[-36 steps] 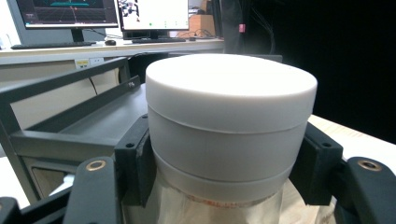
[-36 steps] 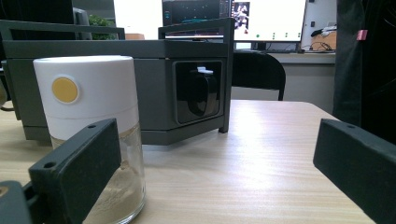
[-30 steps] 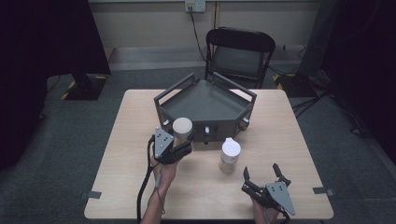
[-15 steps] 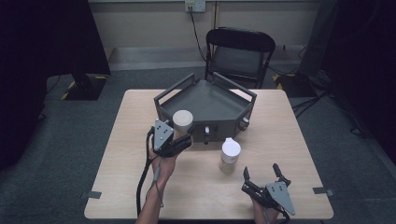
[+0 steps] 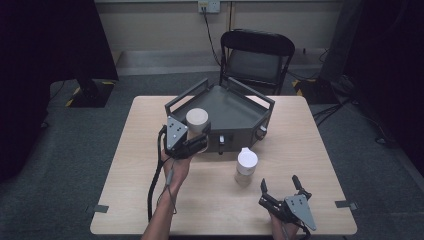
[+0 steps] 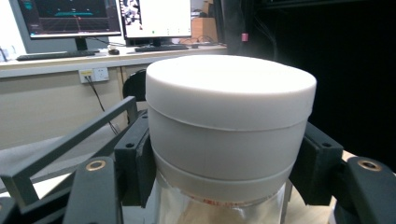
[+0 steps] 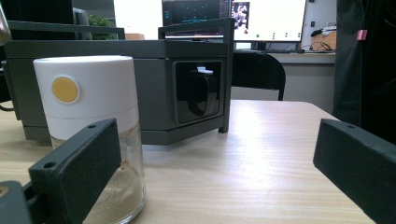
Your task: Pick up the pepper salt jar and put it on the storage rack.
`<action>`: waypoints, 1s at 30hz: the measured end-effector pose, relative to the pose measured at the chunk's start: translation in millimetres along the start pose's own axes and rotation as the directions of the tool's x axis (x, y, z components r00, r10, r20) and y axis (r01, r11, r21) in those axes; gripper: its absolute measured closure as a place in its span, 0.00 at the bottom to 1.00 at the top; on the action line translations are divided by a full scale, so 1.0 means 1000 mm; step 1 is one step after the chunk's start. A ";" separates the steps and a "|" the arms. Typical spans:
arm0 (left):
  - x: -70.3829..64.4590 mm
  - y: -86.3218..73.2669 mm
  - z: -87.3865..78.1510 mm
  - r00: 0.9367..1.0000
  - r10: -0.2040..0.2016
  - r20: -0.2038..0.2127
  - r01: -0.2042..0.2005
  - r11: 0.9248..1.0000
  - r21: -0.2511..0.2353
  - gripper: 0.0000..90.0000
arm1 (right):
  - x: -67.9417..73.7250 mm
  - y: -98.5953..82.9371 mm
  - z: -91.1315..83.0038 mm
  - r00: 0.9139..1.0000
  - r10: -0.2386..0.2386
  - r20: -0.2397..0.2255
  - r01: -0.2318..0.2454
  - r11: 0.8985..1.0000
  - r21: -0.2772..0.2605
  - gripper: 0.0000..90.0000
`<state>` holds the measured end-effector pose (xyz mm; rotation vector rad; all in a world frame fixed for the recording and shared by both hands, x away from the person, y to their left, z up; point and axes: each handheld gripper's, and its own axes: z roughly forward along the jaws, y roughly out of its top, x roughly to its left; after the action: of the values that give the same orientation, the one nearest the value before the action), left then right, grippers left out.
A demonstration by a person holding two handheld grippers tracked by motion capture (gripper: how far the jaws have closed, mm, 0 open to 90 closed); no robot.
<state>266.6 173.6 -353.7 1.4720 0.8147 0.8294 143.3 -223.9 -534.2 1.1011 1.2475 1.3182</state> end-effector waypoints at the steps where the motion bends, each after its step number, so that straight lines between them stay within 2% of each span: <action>1: 0.000 0.002 0.001 1.000 0.000 -0.002 0.000 1.000 -0.002 0.38 | 0.000 0.000 0.000 1.000 0.000 0.000 0.000 1.000 0.000 0.00; 4: -0.001 0.009 0.006 1.000 0.014 -0.011 -0.014 1.000 0.004 0.38 | 0.000 0.000 0.000 1.000 0.000 0.000 0.000 1.000 0.000 0.00; 15: -0.001 0.028 0.026 0.999 0.007 -0.035 -0.007 1.000 0.017 0.38 | -0.001 0.000 0.000 1.000 0.000 -0.003 0.000 1.000 0.000 0.00; 25: -0.004 0.034 0.044 0.999 0.008 -0.049 -0.007 1.000 0.024 0.38 | 0.000 0.000 0.000 1.000 0.000 -0.002 0.000 1.000 -0.001 0.00; 30: -0.003 0.030 0.056 0.998 0.010 -0.059 -0.008 0.999 0.031 0.38 | 0.000 0.000 0.000 1.000 -0.001 -0.002 0.001 1.000 -0.001 0.00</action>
<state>313.9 141.1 -326.5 1.4849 0.8687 0.8742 143.2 -224.1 -534.3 1.0986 1.2489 1.3189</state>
